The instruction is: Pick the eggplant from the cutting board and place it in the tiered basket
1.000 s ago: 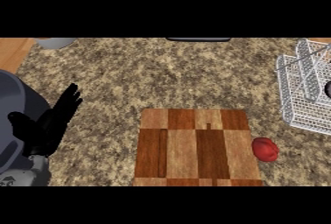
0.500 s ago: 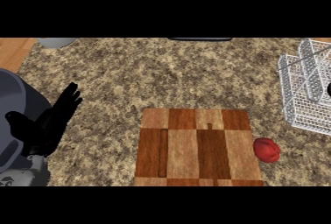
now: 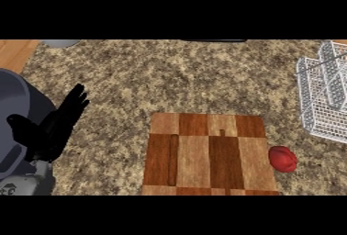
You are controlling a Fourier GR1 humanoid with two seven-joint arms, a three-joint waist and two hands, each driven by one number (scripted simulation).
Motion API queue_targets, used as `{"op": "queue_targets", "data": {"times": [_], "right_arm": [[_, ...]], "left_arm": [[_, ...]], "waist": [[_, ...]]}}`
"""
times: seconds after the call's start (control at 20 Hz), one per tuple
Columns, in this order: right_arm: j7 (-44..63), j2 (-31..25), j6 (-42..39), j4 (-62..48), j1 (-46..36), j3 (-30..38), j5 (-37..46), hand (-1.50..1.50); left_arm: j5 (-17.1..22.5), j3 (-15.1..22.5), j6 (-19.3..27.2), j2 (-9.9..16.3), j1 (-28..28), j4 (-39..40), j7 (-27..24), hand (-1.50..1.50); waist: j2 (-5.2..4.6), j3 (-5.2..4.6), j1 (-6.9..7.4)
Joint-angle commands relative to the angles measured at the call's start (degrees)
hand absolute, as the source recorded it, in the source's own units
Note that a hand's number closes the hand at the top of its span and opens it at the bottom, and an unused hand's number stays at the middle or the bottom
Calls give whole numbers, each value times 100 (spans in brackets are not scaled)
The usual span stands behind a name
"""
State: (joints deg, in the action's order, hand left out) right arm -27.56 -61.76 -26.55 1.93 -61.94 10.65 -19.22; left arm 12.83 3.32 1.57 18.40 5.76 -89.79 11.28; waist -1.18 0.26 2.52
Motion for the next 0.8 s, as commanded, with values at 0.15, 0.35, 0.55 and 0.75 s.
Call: {"op": "queue_targets", "data": {"times": [0.15, 0.35, 0.55, 0.75], "right_arm": [[375, -826, -138, -188, 307, 395, -383, -150], [118, -967, -315, -191, 656, 499, -491, -150], [263, -1266, -422, -148, 701, 525, -519, -150], [121, -1384, -605, -132, 944, 551, -545, -150]], "left_arm": [[113, -43, -94, 36, 72, -121, 158, 0], [98, -76, -157, 73, -36, -115, 15, 0], [2, -84, -59, 10, -2, 12, -73, 0], [-8, -49, -20, -86, -22, 23, -128, 0]], "waist": [[-64, 31, 72], [-78, 50, 76], [-105, 51, 70], [-122, 67, 54]]}}
